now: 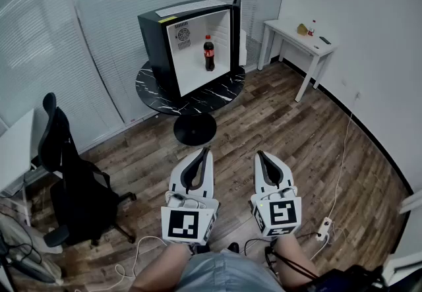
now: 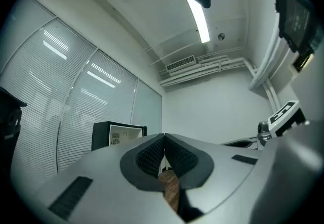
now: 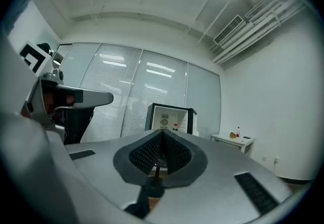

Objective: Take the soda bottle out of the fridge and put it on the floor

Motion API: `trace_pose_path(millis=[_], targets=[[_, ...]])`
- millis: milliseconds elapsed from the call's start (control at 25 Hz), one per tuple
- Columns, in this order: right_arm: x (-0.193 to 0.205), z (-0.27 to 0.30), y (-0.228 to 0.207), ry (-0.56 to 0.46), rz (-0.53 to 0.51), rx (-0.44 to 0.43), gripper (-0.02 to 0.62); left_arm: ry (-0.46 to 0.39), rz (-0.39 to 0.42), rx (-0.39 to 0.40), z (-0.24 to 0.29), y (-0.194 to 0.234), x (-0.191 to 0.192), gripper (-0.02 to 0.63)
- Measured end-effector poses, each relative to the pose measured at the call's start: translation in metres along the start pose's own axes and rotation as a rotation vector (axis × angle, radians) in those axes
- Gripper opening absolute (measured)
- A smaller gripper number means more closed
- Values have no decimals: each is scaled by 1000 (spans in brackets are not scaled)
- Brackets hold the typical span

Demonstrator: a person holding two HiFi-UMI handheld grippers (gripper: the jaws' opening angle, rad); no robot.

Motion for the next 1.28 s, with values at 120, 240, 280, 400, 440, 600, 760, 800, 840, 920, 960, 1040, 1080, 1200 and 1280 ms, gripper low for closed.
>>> trace_pose_path(millis=[120, 240, 280, 400, 440, 600, 760, 800, 840, 920, 960, 1040, 1080, 1200, 1280], targets=[[6, 4, 3, 0, -4, -7, 12, 2, -4, 1, 0, 1, 2, 17], [6, 10, 6, -1, -6, -4, 12, 0, -6, 2, 1, 6, 4, 17], [5, 12, 7, -5, -7, -7, 12, 0, -5, 3, 2, 8, 5, 17], [7, 19, 12, -25, 9, -19, 12, 7, -16, 2, 3, 17, 9, 17], [7, 21, 13, -26, 17, -14, 12, 10, -21, 2, 3, 19, 11, 17], [5, 30, 20, -23, 27, 9, 12, 16, -29, 3, 1, 35, 15, 17], [10, 40, 29, -13, 27, 20, 14, 26, -29, 15, 2, 49, 24, 17], [12, 41, 31, -7, 28, 22, 13, 33, -29, 20, 3, 51, 28, 17], [14, 44, 31, 0, 28, 23, 13, 42, -30, 24, 5, 52, 32, 17], [16, 49, 30, 9, 30, 33, 14, 55, -34, 32, 11, 54, 38, 17], [17, 53, 27, 11, 32, 40, 13, 59, -35, 36, 15, 55, 41, 17], [20, 60, 21, 14, 32, 50, 13, 68, -38, 44, 24, 56, 47, 17], [23, 64, 17, 15, 29, 51, 14, 75, -39, 47, 29, 56, 51, 17], [30, 76, 2, 16, 29, 53, 14, 91, -28, 53, 45, 52, 63, 17], [36, 85, -11, 18, 32, 51, 13, 98, -27, 52, 58, 47, 70, 17]])
Point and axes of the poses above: the fingertips, and each gripper's own axes: z forward along the fingers, y to its left, x out of its underside, the point moved 1 cm from there along -z, backward along the fingers, and after that the axes turned 9 degrees about -x, right-handed, at the moved point
